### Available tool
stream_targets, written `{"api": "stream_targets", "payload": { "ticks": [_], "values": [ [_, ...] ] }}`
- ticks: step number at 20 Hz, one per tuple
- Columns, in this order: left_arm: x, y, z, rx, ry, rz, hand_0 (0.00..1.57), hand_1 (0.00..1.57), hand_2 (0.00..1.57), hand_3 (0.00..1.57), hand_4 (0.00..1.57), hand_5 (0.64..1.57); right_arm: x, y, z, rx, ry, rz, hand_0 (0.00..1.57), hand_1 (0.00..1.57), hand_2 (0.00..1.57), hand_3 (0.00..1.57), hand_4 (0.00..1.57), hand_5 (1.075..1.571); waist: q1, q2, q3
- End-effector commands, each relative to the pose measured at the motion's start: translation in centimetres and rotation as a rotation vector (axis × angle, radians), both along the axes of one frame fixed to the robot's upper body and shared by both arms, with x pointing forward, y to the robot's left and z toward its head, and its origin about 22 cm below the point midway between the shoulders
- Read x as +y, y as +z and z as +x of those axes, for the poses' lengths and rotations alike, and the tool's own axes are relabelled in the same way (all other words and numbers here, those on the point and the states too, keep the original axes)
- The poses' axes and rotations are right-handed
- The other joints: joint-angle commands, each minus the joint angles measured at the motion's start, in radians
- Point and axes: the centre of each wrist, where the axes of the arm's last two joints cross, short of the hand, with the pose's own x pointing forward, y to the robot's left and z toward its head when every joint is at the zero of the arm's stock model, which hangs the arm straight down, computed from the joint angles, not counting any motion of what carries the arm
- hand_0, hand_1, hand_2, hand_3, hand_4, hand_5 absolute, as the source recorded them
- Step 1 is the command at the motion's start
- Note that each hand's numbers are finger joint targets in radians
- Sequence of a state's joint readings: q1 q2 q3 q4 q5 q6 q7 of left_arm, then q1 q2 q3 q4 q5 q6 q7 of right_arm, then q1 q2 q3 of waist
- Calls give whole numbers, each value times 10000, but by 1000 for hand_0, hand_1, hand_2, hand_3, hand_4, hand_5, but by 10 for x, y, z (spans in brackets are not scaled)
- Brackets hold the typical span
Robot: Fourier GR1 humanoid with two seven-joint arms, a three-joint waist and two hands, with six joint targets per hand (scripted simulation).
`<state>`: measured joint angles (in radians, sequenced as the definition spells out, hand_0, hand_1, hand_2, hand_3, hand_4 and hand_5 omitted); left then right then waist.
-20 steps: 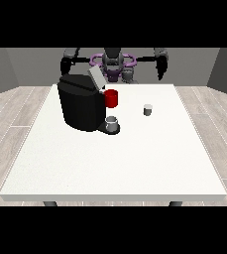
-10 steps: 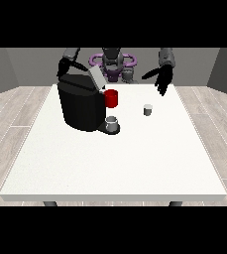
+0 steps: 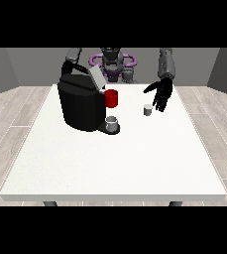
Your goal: Insert the coffee pod into the coffee machine and close the lid
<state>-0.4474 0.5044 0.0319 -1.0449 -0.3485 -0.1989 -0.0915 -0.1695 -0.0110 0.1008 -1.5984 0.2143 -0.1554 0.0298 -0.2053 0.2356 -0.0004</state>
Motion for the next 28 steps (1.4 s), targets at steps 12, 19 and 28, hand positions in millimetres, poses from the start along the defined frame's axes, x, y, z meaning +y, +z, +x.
{"api": "stream_targets", "payload": {
  "ticks": [12, 19, 28],
  "values": [
    [-37, -23, 26, -1603, -653, 2541, 1071, 1071, 1107, 914, 448, 1571, -5, 1, 26, 301, -155, 367, 0, 0, 0, 0, 0, 1571, 395, 502, 2],
    [-25, -7, 39, -607, -1005, 4332, 826, 826, 998, 857, 340, 1571, 3, -13, 31, 632, 172, -82, 0, 0, 0, 0, 0, 1571, 287, 705, 4],
    [-35, -24, 44, 325, -1212, 4985, 792, 792, 979, 866, 399, 1571, -4, -49, 20, 998, 155, 355, 0, 0, 0, 0, 0, 1571, 233, 405, 5]
  ]
}}
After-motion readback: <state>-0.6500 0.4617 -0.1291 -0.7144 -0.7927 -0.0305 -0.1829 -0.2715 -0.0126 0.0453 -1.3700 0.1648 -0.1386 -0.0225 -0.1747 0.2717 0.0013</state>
